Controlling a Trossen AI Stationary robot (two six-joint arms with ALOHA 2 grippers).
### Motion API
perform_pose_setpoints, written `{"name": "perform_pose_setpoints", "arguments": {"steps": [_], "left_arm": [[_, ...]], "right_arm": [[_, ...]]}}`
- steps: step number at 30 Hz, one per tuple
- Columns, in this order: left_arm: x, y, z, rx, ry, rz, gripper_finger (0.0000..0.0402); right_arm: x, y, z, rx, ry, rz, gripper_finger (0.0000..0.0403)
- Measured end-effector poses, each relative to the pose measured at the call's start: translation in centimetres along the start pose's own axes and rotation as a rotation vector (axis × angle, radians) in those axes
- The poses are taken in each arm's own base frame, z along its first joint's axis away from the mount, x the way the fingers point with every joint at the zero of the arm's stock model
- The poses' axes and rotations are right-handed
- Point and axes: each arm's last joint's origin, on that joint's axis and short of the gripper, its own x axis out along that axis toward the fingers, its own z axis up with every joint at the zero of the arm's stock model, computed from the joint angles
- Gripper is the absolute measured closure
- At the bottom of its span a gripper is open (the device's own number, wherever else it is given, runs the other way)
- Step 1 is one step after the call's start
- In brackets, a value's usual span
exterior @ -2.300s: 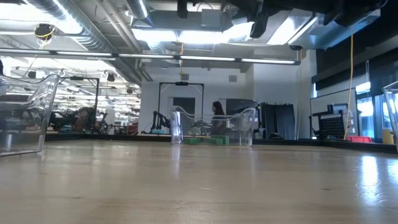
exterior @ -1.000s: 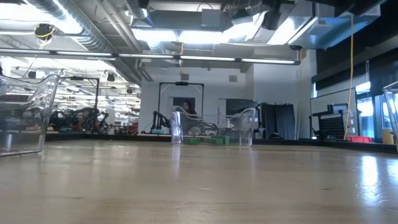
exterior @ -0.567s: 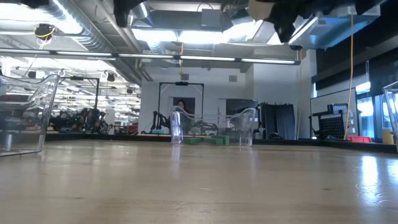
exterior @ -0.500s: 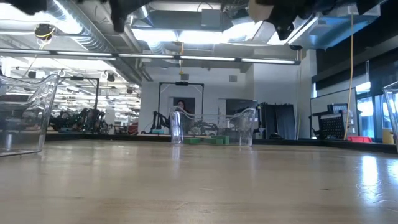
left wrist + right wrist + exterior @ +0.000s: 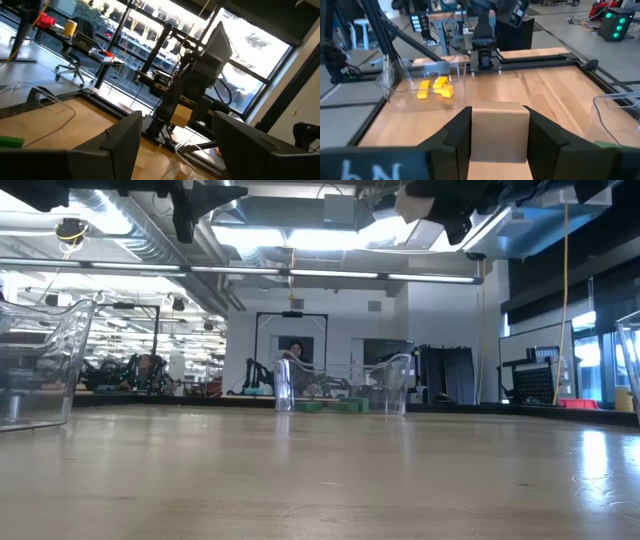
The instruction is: Sort & place blocks by color
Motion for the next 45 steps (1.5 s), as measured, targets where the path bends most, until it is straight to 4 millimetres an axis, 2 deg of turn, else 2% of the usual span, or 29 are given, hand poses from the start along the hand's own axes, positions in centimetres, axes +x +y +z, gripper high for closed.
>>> {"name": "perform_pose_setpoints", "arguments": {"steps": [5,13,18,21,24,29,33,37,45], "left_arm": [[0.0,0.0,0.0,0.004,-0.003,0.006,0.0167],[0.0,0.1,-0.1,0.011,0.003,0.031,0.0167],[0.0,0.1,-0.1,0.011,0.003,0.032,0.0167],[0.0,0.2,-0.1,0.011,0.0,0.036,0.0167],[0.0,0.2,-0.1,0.011,0.001,0.036,0.0167],[0.0,0.2,-0.1,0.045,0.001,0.036,0.0167],[0.0,0.1,-0.1,0.062,0.0,0.036,0.0167],[0.0,0.1,-0.1,0.063,0.0,0.036,0.0167],[0.0,0.1,-0.1,0.062,-0.001,0.036,0.0167]], "right_arm": [[-1.7,0.3,1.0,0.052,0.029,0.07,0.0265],[-7.7,3.9,2.4,0.248,0.559,0.249,0.0265],[-9.2,7.7,1.1,0.405,0.834,0.33,0.0265],[-9.1,10.6,-0.8,0.428,0.968,0.332,0.0265],[-8.3,13.2,-3.3,0.385,1.081,0.257,0.0265],[-5.7,16.3,-7.4,0.303,1.143,0.122,0.0265],[-3.9,17.4,-10.5,0.252,1.197,0.039,0.0265],[-2.8,17.9,-12.6,0.215,1.241,-0.016,0.0265],[-2.3,18.0,-13.5,0.184,1.225,-0.06,0.0243]]}}
